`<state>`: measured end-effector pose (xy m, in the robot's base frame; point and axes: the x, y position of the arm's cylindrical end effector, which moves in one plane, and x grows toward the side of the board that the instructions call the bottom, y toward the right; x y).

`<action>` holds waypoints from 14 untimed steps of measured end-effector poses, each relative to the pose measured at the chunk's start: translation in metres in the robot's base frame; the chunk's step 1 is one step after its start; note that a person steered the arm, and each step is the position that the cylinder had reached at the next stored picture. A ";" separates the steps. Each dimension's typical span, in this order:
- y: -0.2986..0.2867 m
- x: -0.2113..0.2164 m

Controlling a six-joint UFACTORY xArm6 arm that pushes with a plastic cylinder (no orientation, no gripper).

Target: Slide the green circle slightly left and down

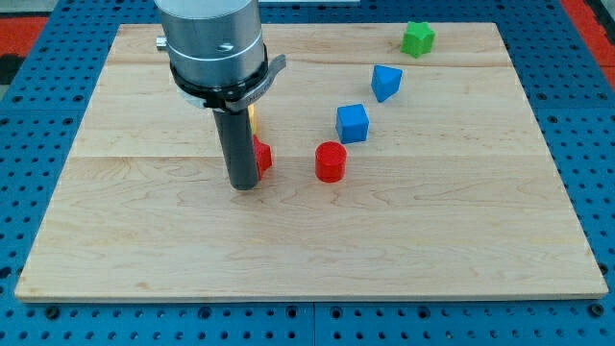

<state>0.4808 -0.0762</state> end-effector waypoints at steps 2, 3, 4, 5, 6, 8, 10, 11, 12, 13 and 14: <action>-0.049 0.025; -0.074 0.013; -0.074 -0.036; -0.073 -0.081; -0.066 -0.122; 0.036 -0.144; 0.049 -0.109; 0.041 -0.086; 0.014 -0.080; -0.023 -0.080; -0.049 -0.077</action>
<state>0.4038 -0.1252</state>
